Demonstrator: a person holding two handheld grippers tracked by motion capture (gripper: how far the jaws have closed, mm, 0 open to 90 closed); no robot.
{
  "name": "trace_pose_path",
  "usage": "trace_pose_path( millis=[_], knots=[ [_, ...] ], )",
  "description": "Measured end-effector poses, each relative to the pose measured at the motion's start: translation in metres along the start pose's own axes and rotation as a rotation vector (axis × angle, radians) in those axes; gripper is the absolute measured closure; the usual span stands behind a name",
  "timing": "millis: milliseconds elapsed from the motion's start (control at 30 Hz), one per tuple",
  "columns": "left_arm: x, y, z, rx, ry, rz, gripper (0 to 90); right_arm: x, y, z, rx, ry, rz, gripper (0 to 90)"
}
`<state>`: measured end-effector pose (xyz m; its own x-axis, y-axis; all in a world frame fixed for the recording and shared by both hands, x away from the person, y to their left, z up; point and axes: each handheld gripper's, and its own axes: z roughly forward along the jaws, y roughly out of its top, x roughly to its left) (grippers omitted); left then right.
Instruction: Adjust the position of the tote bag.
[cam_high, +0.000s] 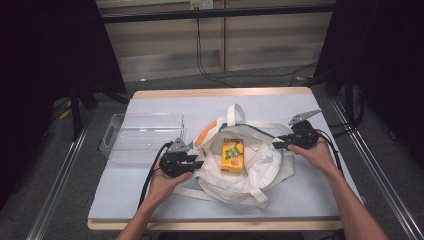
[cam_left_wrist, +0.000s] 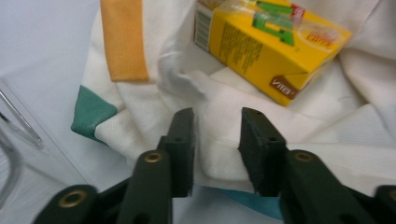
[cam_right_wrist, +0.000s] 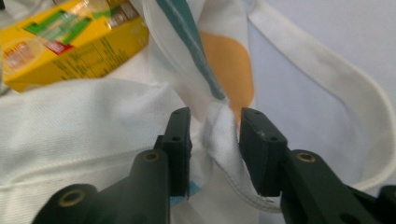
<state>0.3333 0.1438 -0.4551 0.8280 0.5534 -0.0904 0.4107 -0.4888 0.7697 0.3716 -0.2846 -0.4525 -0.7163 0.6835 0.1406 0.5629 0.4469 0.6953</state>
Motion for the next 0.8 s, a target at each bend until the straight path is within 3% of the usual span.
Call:
trace_pose_path(
  millis=[167, 200, 267, 300, 333, 400, 433, 467, 500, 533, 567, 733, 800],
  knots=[
    [-0.011, 0.004, -0.016, -0.048, 0.005, 0.025, 54.2, 0.001, 0.004, -0.015, -0.065, 0.009, -0.005, 56.1],
    [-0.015, 0.007, -0.022, -0.07, -0.021, -0.004, 49.7, 0.005, 0.007, -0.02, -0.075, 0.006, -0.026, 53.0],
    [-0.018, 0.008, -0.024, -0.084, -0.039, -0.01, 48.7, 0.006, 0.008, -0.021, -0.08, 0.008, -0.03, 52.0],
    [-0.027, 0.012, -0.026, -0.091, -0.045, 0.032, 47.9, 0.01, 0.013, -0.023, -0.094, 0.021, -0.045, 49.4],
    [-0.027, 0.012, -0.026, -0.091, -0.045, 0.032, 47.4, 0.01, 0.013, -0.023, -0.094, 0.021, -0.045, 49.4],
    [-0.038, 0.015, -0.023, -0.091, -0.085, 0.053, 47.4, 0.014, 0.021, -0.022, -0.097, 0.034, -0.075, 48.8],
    [-0.051, 0.019, -0.018, -0.082, -0.126, 0.083, 47.3, 0.015, 0.024, -0.02, -0.093, 0.039, -0.091, 48.9],
    [-0.051, 0.019, -0.018, -0.082, -0.126, 0.083, 46.9, 0.015, 0.024, -0.02, -0.093, 0.039, -0.091, 48.9],
    [-0.062, 0.022, -0.014, -0.068, -0.172, 0.118, 46.0, 0.017, 0.03, -0.016, -0.092, 0.051, -0.105, 50.2],
    [-0.062, 0.022, -0.014, -0.068, -0.172, 0.118, 45.4, 0.018, 0.032, -0.013, -0.089, 0.049, -0.112, 50.7],
    [-0.073, 0.025, -0.012, -0.065, -0.208, 0.144, 45.0, 0.02, 0.035, -0.01, -0.083, 0.053, -0.116, 50.9],
    [-0.087, 0.028, -0.017, -0.081, -0.248, 0.173, 42.1, 0.023, 0.049, 0.002, -0.056, 0.066, -0.162, 54.8],
    [-0.092, 0.028, -0.019, -0.082, -0.282, 0.185, 40.2, 0.025, 0.058, 0.013, -0.035, 0.069, -0.192, 57.3]
  ],
)
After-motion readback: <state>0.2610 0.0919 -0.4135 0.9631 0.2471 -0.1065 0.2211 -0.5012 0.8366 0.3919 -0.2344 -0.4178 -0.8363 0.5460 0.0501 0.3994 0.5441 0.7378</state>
